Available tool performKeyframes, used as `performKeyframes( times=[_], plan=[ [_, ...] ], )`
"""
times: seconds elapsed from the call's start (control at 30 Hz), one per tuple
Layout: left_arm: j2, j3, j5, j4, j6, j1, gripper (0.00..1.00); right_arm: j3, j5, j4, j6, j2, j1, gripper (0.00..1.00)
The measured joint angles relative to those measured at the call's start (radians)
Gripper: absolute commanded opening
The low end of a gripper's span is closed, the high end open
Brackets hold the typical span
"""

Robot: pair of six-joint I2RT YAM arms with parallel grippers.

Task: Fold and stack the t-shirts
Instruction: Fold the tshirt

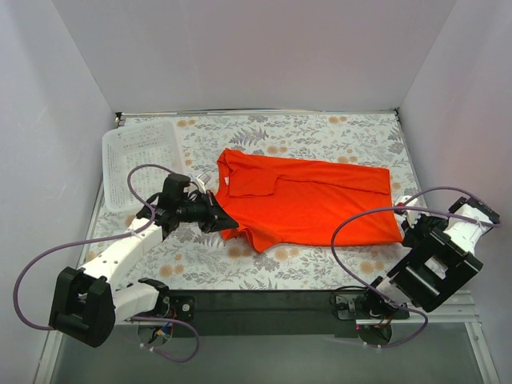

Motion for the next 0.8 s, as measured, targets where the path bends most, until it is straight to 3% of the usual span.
performKeyframes(
  times=[0.33, 0.8],
  plan=[
    [0.037, 0.033, 0.002, -0.015, 0.007, 0.000, 0.00, 0.045, -0.052, -0.005, 0.015, 0.176, -0.011, 0.01],
    [0.282, 0.305, -0.018, 0.041, -0.001, 0.003, 0.00, 0.127, -0.099, 0.104, 0.249, 0.326, 0.110, 0.01]
  ],
)
